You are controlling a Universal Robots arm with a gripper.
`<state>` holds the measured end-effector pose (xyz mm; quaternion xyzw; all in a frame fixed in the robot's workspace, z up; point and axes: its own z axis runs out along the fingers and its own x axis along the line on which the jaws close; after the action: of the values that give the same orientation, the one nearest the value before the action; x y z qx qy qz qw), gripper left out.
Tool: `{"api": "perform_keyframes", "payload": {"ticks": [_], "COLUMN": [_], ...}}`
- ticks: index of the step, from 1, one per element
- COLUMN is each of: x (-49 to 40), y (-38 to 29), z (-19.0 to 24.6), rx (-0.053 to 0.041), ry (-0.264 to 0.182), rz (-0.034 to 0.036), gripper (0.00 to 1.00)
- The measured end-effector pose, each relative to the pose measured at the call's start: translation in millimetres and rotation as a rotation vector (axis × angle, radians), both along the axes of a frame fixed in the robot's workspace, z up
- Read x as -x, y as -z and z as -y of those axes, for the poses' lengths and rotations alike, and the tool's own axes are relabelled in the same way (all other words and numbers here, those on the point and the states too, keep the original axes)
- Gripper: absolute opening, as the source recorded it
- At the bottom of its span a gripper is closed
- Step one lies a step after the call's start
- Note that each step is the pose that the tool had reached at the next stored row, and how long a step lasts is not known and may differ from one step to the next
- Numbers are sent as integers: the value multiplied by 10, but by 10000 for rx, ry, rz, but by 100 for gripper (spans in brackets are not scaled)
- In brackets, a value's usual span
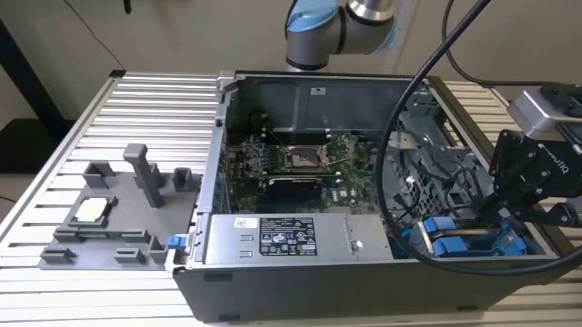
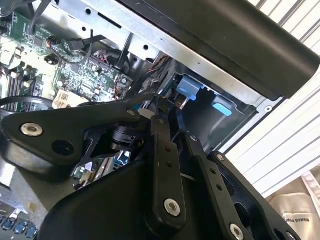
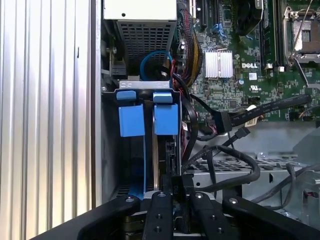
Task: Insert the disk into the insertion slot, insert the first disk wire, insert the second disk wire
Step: 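Insert the first disk wire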
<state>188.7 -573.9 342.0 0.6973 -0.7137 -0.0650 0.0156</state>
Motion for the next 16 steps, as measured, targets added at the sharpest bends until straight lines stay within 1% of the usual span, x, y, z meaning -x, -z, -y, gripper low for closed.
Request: {"api": "perform_keyframes", "payload": {"ticks": [3, 7, 16], "x": [0, 0, 1], "y": [10, 21, 54], "z": [0, 0, 12], "rx": [-2, -1, -19], "ry": [0, 0, 0], "rz": [18, 66, 81], "gripper": [19, 19, 19]}}
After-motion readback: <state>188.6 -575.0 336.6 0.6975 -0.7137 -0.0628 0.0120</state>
